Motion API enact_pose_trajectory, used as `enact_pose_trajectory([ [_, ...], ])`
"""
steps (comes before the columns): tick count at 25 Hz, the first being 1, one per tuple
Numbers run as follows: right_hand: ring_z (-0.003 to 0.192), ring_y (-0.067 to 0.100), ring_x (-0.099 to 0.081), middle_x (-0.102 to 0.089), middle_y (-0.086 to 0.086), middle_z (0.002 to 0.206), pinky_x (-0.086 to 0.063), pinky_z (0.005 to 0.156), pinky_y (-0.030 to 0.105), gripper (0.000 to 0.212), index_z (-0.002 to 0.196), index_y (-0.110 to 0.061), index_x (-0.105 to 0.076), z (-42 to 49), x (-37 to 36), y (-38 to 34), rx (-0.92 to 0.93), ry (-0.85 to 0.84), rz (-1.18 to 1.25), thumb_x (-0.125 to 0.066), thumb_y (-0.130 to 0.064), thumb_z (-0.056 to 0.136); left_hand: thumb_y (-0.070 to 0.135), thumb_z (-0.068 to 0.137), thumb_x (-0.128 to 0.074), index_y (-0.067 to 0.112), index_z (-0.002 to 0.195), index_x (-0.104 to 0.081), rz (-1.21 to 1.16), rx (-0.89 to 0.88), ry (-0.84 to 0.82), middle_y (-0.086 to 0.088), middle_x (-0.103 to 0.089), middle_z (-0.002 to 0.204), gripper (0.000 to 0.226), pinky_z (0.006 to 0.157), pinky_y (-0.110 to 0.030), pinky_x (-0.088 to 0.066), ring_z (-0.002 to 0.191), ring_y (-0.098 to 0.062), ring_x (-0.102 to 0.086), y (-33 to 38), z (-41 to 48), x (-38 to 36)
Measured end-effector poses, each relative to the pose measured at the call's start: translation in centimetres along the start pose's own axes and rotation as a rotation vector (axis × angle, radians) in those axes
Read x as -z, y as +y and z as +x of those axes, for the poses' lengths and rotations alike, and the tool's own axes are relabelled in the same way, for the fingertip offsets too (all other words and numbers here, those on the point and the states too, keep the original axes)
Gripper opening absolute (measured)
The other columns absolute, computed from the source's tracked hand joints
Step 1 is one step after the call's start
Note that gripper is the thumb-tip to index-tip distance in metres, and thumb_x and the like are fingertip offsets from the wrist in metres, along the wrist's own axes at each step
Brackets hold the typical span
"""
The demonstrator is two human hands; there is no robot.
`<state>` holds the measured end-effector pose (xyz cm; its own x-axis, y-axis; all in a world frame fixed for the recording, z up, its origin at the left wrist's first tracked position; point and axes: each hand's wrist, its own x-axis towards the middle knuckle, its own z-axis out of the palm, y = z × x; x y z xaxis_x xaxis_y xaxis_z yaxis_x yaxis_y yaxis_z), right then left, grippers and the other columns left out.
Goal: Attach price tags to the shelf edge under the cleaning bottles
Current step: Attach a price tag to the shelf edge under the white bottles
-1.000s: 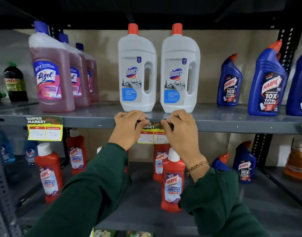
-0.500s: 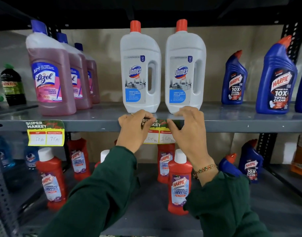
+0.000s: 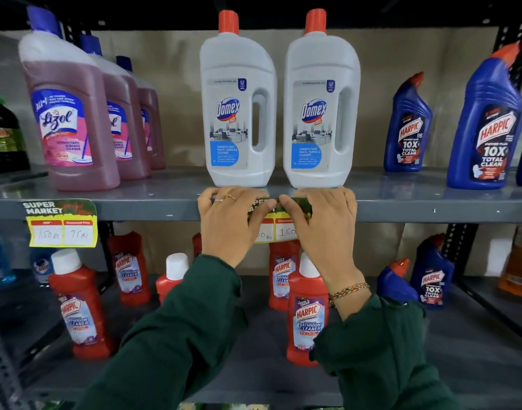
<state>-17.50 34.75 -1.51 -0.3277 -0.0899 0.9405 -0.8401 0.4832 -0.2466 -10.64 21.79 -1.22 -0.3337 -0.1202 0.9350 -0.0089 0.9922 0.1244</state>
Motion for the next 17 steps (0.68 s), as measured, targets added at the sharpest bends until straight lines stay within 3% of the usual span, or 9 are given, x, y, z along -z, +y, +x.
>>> enact_pose_trajectory([
  [4, 0.093, 0.028, -0.055, -0.068, 0.011, 0.089, -0.031, 0.092, 0.034, 0.035, 0.097, -0.010, -0.059, -0.1, 0.0, -0.1, -0.053, 0.019, 0.072, -0.057, -0.040, 0.081, 0.033, 0.090, -0.043, 0.018, 0.085, -0.067, -0.004, 0.014, 0.062, -0.003, -0.073, 0.082, 0.028, 0.083, -0.035, -0.026, 0.080, -0.026, -0.060, 0.1, 0.0, -0.4],
  [7, 0.094, 0.027, -0.053, -0.069, 0.010, 0.092, -0.032, 0.090, 0.033, 0.034, 0.109, -0.007, -0.052, -0.1, 0.2, -0.3, -0.057, 0.031, 0.134, -0.059, -0.028, 0.083, 0.026, 0.090, -0.045, 0.014, 0.094, -0.066, -0.063, 0.021, 0.095, -0.007, -0.072, 0.084, 0.024, 0.082, -0.031, -0.027, 0.079, -0.026, -0.060, -0.1, 0.0, -0.5],
  [12, 0.090, 0.024, -0.051, -0.070, 0.012, 0.090, -0.039, 0.087, 0.038, 0.032, 0.109, -0.006, -0.051, -0.3, 0.7, 0.4, 0.005, -0.013, 0.120, -0.037, -0.024, 0.087, 0.001, 0.089, -0.044, 0.012, 0.109, -0.060, -0.128, 0.020, 0.087, -0.010, -0.058, 0.127, 0.028, 0.086, -0.021, -0.023, 0.089, -0.012, -0.055, -0.3, -0.1, -0.1],
  [15, 0.084, 0.034, -0.058, -0.068, 0.017, 0.086, -0.045, 0.083, 0.045, 0.029, 0.108, 0.000, -0.052, 0.0, 1.3, 0.5, 0.064, -0.048, 0.071, -0.053, 0.000, 0.079, -0.018, 0.081, -0.042, 0.010, 0.113, -0.058, -0.191, 0.033, 0.058, -0.011, -0.050, 0.134, 0.045, 0.086, -0.014, -0.029, 0.085, -0.010, -0.060, -0.1, 0.1, 0.3],
  [17, 0.084, 0.036, -0.059, -0.068, 0.019, 0.088, -0.045, 0.084, 0.046, 0.036, 0.108, 0.001, -0.052, 0.1, 1.8, 0.7, 0.094, -0.091, 0.097, -0.059, 0.009, 0.074, -0.020, 0.083, -0.035, 0.008, 0.117, -0.055, -0.260, 0.134, 0.078, -0.014, -0.051, 0.132, 0.048, 0.090, -0.015, -0.037, 0.092, -0.017, -0.061, 0.5, 0.4, 0.9],
])
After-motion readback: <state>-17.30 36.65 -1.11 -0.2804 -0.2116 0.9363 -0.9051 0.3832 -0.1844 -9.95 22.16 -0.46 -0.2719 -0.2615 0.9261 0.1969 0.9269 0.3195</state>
